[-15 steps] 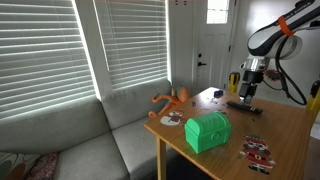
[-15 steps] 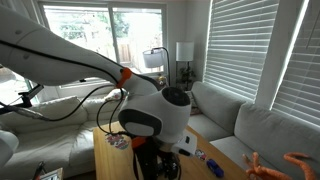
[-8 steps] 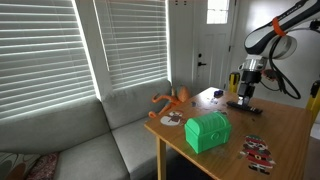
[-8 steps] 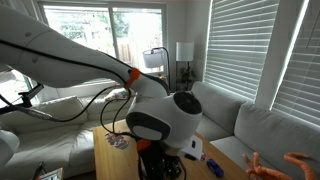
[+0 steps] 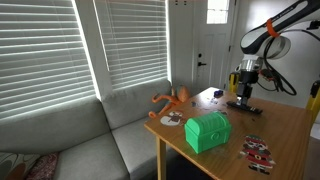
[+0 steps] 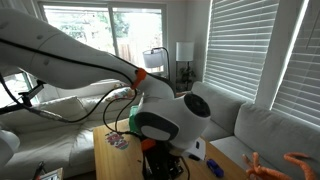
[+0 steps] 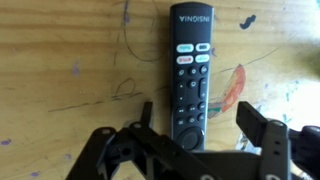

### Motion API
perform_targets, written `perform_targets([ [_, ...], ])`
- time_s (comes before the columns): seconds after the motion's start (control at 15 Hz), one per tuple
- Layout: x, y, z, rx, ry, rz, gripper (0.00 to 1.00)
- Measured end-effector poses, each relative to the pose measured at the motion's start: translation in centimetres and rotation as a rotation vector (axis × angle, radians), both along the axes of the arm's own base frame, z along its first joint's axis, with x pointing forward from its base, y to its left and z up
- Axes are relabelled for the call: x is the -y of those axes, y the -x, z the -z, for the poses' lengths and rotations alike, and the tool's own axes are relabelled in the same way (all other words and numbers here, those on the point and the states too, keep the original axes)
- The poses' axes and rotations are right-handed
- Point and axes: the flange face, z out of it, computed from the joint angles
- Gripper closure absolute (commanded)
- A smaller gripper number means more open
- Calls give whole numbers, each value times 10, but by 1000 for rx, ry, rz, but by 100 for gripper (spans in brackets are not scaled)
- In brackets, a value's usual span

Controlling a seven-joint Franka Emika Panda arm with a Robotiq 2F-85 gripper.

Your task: Flip the remote control over on the table

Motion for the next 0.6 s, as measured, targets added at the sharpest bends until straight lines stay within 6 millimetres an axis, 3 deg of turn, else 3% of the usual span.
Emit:
perform_targets([
  [0.6,4,-8,2,-18,-11,-8,36],
])
